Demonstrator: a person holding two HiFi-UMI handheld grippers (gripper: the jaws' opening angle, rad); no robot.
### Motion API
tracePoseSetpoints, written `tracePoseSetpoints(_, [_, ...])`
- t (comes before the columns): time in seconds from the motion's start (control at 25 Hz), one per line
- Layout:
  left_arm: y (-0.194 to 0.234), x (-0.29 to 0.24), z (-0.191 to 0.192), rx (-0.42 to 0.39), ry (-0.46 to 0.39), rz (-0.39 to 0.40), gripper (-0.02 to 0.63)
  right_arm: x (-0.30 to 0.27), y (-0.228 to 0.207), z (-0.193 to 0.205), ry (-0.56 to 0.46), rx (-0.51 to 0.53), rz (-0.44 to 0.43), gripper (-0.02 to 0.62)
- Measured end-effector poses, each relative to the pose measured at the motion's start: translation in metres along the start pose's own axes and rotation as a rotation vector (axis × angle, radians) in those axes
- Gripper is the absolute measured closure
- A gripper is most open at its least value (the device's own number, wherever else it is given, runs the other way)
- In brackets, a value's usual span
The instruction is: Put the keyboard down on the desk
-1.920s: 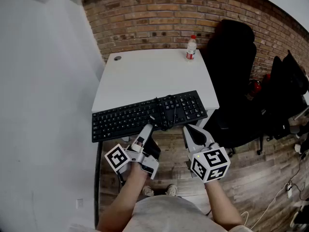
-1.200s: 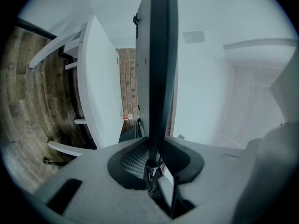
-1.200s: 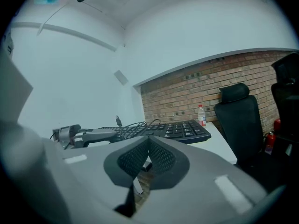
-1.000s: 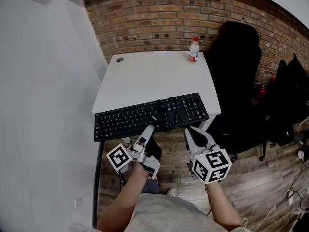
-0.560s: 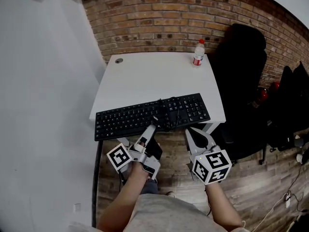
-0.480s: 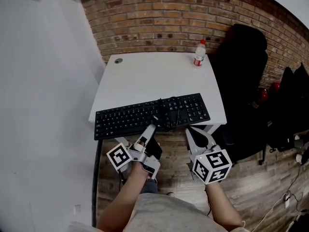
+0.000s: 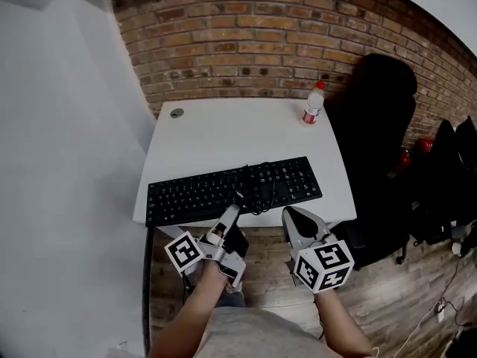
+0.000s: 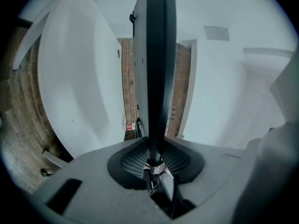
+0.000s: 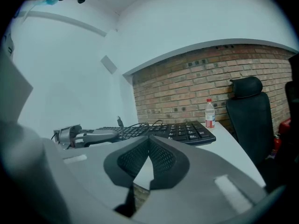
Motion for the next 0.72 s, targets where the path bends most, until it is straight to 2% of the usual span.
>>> tracePoseSetpoints(0.4, [0.011,-0.030,-0.065,0.006,0.063,-0.009,0.525,-0.074,-0.006,-0.018,0.021,0.003,0.050,0.588])
tracePoseSetpoints(0.72, [0.015,-0.046,-0.091,0.010,0.116,-0.013,0.525,-0.099,-0.009,-0.025,0.032,-0.017,0.094,0.588])
Point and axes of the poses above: the fingertips, and each gripper's own axes: x backward along the fingers, y to its left, z out of its underside, the point moved 3 cm from there along x, backward along the fingers, and after that the axes turned 10 degrees about -z, right-handed, at the moved point
